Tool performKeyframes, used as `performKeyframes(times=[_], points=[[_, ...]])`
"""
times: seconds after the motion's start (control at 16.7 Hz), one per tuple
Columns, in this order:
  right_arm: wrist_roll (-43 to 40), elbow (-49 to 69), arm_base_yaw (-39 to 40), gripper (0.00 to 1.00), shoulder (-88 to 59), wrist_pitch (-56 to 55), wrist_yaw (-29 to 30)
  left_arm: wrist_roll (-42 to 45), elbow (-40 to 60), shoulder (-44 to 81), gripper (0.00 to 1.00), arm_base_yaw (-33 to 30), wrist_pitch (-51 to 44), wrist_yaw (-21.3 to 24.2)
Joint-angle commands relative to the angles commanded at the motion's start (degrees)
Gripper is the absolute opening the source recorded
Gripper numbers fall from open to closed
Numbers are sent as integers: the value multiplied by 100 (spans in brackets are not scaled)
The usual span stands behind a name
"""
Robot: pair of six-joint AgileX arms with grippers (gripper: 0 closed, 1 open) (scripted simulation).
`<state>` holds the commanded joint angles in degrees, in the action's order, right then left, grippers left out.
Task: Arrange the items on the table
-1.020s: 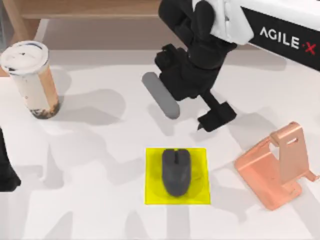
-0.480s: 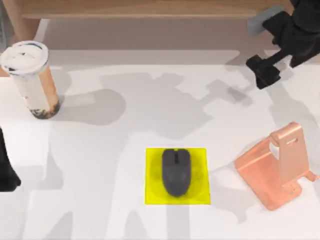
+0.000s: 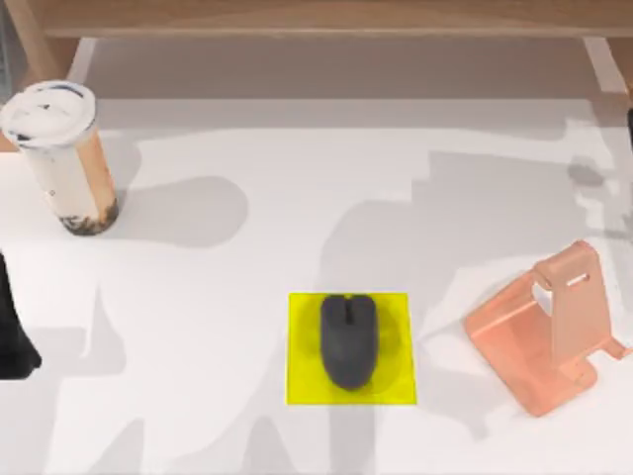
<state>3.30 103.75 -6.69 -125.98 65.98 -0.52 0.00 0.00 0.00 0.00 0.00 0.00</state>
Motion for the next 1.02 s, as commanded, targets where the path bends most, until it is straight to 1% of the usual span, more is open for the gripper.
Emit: performKeyframes(times=[0.12, 0.48, 0.6, 0.9, 1.02], points=[[176, -84, -137, 100, 12, -7, 15, 0, 0, 0, 100, 0, 0, 0], [176, -83, -123, 100, -18, -25, 13, 0, 0, 0, 100, 0, 0, 0], [190, -231, -133, 100, -88, -244, 16, 0, 0, 0, 100, 0, 0, 0], [199, -838, -125, 100, -411, -1211, 19, 0, 0, 0, 100, 0, 0, 0], [201, -932, -124, 100, -468, -1334, 20, 0, 0, 0, 100, 0, 0, 0]])
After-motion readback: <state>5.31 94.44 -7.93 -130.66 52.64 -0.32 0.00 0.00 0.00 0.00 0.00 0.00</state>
